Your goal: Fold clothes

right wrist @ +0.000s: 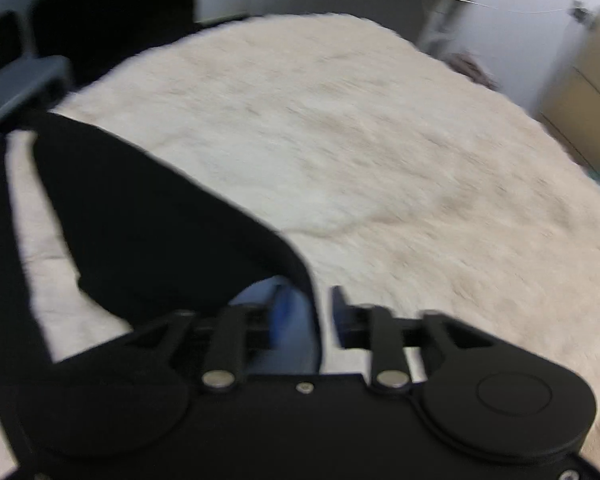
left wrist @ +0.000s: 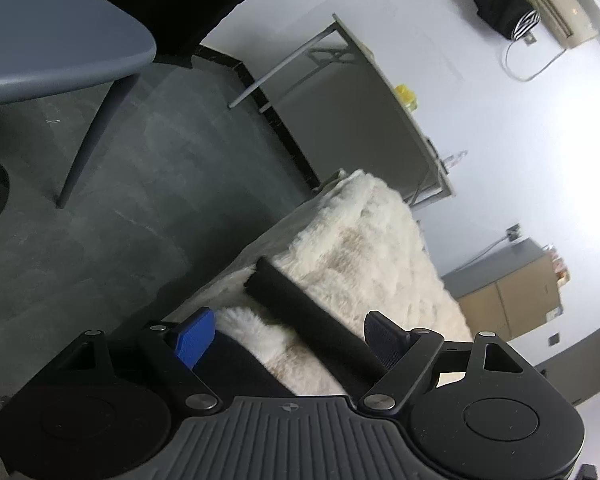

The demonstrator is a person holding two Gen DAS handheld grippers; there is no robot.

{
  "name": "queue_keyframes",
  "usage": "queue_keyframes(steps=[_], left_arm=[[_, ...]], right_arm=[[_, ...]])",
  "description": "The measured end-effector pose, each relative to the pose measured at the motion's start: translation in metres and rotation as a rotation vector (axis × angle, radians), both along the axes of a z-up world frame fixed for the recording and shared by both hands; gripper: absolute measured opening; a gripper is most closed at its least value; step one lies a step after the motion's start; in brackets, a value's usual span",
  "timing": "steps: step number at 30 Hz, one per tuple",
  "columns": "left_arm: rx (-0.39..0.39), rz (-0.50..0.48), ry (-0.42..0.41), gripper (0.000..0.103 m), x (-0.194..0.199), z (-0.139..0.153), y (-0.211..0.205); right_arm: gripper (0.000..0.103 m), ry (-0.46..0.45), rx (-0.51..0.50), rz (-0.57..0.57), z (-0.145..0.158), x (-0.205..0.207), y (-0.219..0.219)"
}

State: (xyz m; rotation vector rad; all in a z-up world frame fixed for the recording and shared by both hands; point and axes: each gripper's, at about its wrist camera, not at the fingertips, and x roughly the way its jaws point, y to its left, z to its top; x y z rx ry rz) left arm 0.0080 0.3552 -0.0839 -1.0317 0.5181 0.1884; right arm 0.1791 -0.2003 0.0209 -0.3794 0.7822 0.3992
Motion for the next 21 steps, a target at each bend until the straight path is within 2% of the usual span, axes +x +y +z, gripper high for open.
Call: queue_keyframes(steps=[4,6,7,9,12,14,16,18,19,20,21], left_arm=[[-0.095,-0.028,0.009,0.08,0.003,-0.013,-0.003],[-0.15,-0.1,-0.02,0.082,0.015,-0.017,-0.013],[-0.153,-0.106,-0.018,0.083,0.017,-0.017,-0.014],[-0.167,-0.146,0.013,0.083,0.037,-0.022,-0.025],[-0.121,-0.136,0.033,0.082,0.053,-0.027,-0.034],[-0.076,-0.101,0.018,0.067,0.059,-0.03,-0.037],[-0.017,-0.059,0.051,0.054,0.071,-0.034,-0.037],[-0.017,-0.048,0.06,0.054,0.078,-0.033,-0.036],[-0.013,-0.047,0.067,0.043,0.084,-0.03,-0.035],[0.011,-0.046,0.083,0.027,0.092,-0.022,-0.033],[0.03,-0.049,0.075,0.019,0.098,-0.01,-0.032]], right_arm=[[0.06,-0.124,0.373,-0.085,-0.009,-0.07,-0.002],[0.063,-0.162,0.545,-0.099,-0.02,-0.103,-0.001],[0.063,-0.159,0.573,-0.093,-0.026,-0.108,0.0],[0.06,-0.059,0.61,-0.082,-0.044,-0.112,0.008],[0.06,-0.063,0.662,-0.078,-0.046,-0.107,0.003],[0.06,-0.065,0.696,-0.075,-0.047,-0.104,-0.001],[0.062,-0.067,0.731,-0.072,-0.049,-0.1,-0.005],[0.062,-0.069,0.766,-0.069,-0.05,-0.097,-0.009],[0.062,-0.07,0.783,-0.067,-0.051,-0.095,-0.011],[0.062,-0.071,0.8,-0.066,-0.051,-0.094,-0.013],[0.062,-0.072,0.817,-0.064,-0.052,-0.092,-0.015]])
